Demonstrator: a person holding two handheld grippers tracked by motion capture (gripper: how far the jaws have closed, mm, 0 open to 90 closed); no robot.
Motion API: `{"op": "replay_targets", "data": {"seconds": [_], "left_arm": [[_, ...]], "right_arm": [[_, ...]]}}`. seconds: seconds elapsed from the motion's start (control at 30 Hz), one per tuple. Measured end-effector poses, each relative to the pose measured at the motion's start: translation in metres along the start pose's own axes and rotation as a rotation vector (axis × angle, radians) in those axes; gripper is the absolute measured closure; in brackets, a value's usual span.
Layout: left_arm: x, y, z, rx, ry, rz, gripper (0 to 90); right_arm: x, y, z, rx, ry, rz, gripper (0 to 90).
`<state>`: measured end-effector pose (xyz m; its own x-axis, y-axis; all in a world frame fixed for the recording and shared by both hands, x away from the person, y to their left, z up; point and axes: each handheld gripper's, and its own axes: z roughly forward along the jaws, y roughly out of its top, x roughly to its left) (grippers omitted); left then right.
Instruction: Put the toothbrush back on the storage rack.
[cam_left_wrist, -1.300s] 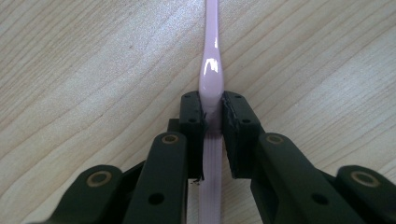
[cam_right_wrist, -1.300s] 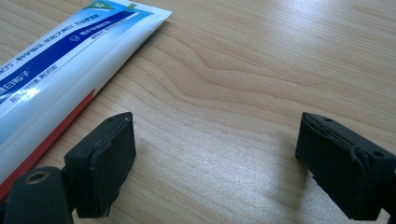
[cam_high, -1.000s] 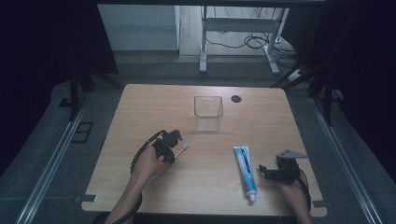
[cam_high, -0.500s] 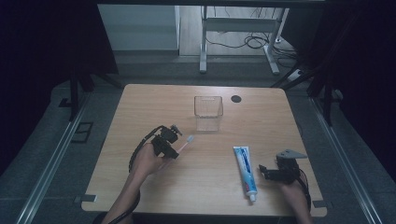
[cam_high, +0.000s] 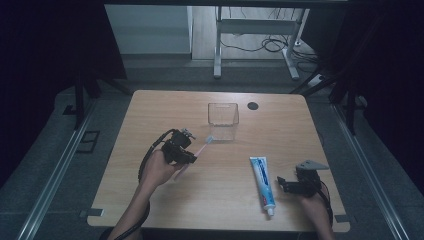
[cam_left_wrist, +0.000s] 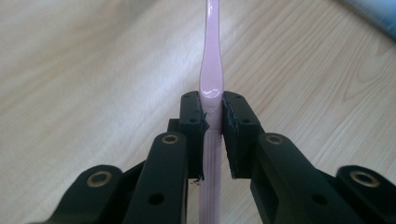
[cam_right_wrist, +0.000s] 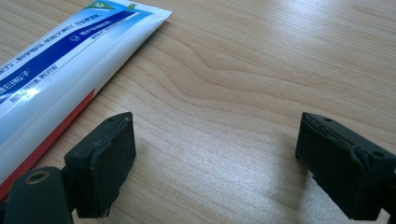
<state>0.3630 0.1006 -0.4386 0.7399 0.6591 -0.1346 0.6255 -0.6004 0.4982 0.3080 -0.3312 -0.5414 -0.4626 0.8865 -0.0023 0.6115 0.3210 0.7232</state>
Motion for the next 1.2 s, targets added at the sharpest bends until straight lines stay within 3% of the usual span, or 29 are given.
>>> {"op": "replay_targets", "data": {"seconds": [0.03, 0.37, 0.87, 1.2], "left_arm": [[-0.001, 0.002, -0.003, -0.029, 0.000, 0.005, 78.7], [-0.001, 0.008, -0.016, -0.126, 0.010, 0.019, 78.8], [-0.003, 0.018, -0.022, -0.181, 0.028, 0.051, 78.8], [-0.008, 0.033, -0.030, -0.230, 0.036, 0.078, 78.8]], "right_arm": [[0.000, 0.000, 0.000, 0.000, 0.000, 0.000, 11.8], [0.000, 0.000, 0.000, 0.001, 0.000, 0.003, 11.8], [0.000, 0.000, 0.000, -0.002, -0.001, 0.000, 11.8], [0.000, 0.000, 0.000, -0.001, 0.000, 0.002, 11.8]]}}
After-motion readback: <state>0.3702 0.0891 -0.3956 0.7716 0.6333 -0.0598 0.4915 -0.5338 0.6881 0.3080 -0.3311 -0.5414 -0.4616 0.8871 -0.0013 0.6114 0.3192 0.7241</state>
